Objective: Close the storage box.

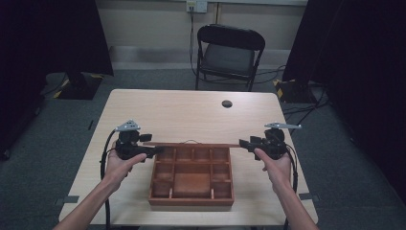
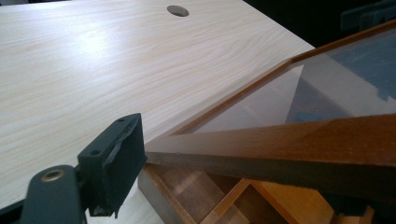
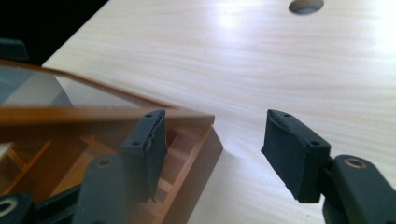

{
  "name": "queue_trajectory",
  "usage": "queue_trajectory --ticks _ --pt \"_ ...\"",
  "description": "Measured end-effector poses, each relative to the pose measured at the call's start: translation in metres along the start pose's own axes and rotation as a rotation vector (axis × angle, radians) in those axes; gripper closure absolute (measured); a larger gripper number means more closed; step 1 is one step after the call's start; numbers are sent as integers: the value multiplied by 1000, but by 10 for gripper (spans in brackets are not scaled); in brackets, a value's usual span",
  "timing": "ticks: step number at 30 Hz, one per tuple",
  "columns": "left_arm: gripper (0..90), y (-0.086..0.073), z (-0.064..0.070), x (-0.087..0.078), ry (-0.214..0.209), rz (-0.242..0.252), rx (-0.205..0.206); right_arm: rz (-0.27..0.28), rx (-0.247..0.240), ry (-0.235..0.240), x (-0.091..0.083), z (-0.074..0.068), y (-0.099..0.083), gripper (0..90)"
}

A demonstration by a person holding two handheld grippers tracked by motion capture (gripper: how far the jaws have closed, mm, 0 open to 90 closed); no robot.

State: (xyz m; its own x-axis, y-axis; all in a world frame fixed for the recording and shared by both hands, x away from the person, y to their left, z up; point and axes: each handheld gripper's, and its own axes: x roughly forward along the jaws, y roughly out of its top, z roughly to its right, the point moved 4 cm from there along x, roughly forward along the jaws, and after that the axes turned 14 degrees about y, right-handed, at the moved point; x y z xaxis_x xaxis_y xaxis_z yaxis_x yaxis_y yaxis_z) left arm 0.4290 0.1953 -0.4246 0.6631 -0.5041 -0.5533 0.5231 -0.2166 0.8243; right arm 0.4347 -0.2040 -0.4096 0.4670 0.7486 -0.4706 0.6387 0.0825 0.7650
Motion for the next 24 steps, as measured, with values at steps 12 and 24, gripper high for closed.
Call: queue_trajectory --ticks 12,24 --pt "158 -6 7 -1 -23 -5 14 32 -134 153 -2 -41 43 491" --pt "154 -13 5 -5 -6 -1 18 -47 -250 397 24 -103 56 636"
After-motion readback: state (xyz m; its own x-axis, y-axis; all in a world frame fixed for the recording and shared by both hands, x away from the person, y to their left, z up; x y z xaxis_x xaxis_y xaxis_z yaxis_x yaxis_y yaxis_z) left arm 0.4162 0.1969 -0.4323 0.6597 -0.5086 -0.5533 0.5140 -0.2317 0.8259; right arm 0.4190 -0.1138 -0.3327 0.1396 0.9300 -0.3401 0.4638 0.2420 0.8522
